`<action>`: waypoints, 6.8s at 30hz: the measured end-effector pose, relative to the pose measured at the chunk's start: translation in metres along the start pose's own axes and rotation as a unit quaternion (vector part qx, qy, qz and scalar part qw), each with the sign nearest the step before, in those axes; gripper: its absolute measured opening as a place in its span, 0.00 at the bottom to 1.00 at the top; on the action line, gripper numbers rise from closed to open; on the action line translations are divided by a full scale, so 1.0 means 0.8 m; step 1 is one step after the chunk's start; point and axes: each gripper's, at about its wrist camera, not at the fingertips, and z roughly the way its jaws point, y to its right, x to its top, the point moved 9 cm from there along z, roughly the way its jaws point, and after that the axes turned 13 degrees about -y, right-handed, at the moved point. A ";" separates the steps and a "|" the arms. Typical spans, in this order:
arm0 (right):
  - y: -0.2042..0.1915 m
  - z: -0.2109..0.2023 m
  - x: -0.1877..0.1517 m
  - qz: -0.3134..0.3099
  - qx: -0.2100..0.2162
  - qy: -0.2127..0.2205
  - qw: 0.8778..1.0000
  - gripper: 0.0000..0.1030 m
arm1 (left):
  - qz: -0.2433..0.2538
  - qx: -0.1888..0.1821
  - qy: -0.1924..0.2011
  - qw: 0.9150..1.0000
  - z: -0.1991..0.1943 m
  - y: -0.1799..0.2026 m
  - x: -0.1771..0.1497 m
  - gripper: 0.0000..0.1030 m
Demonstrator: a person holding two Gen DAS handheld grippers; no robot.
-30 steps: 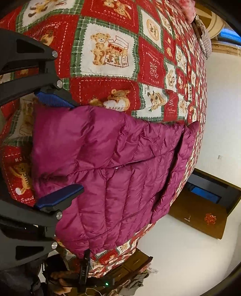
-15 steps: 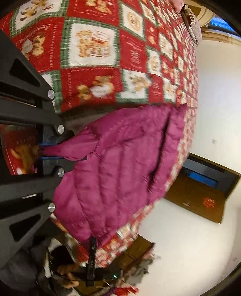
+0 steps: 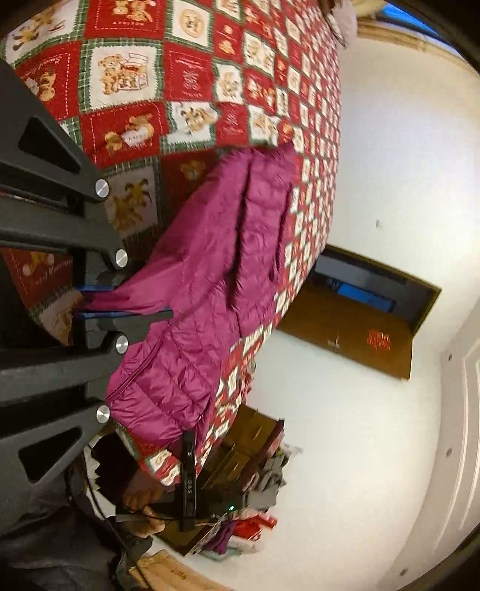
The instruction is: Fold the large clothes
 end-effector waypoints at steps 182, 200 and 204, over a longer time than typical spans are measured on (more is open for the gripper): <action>-0.080 0.278 0.217 -0.059 -0.126 0.014 0.990 0.14 | -0.351 0.208 0.020 0.912 0.185 -0.218 0.074 0.95; -0.059 0.284 0.208 0.047 -0.003 -0.019 0.999 0.13 | -0.232 0.094 0.081 0.965 0.174 -0.141 0.195 0.13; -0.064 0.285 0.199 0.113 0.096 -0.045 0.988 0.13 | -0.157 0.087 0.079 0.981 0.167 -0.093 0.222 0.11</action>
